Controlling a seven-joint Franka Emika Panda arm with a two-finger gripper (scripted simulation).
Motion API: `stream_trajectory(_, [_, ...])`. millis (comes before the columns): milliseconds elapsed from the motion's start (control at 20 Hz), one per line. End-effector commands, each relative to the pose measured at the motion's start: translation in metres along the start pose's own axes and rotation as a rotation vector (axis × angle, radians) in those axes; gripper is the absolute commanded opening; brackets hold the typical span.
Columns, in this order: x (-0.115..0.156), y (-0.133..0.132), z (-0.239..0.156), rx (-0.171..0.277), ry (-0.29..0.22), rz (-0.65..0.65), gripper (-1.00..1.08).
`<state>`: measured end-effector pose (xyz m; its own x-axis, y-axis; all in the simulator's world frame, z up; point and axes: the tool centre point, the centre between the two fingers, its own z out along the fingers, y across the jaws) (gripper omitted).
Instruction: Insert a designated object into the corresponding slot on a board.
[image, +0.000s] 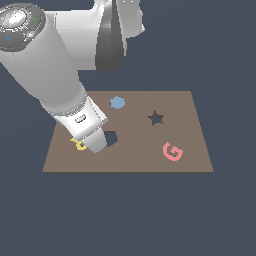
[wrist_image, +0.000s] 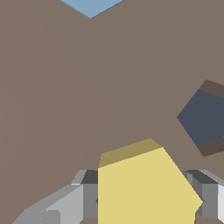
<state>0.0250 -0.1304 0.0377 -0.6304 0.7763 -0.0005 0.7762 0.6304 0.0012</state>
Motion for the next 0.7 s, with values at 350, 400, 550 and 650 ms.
stream_trajectory(350, [0.021, 0.042, -0.002, -0.001, 0.0, -0.362, -1.0])
stream_trajectory(400, [0.023, 0.045, -0.002, -0.001, 0.0, -0.39, -1.0])
stream_trajectory(550, [0.03, 0.052, -0.003, -0.001, 0.0, -0.464, -1.0])
stream_trajectory(650, [0.034, 0.055, -0.003, -0.001, 0.0, -0.505, -1.0])
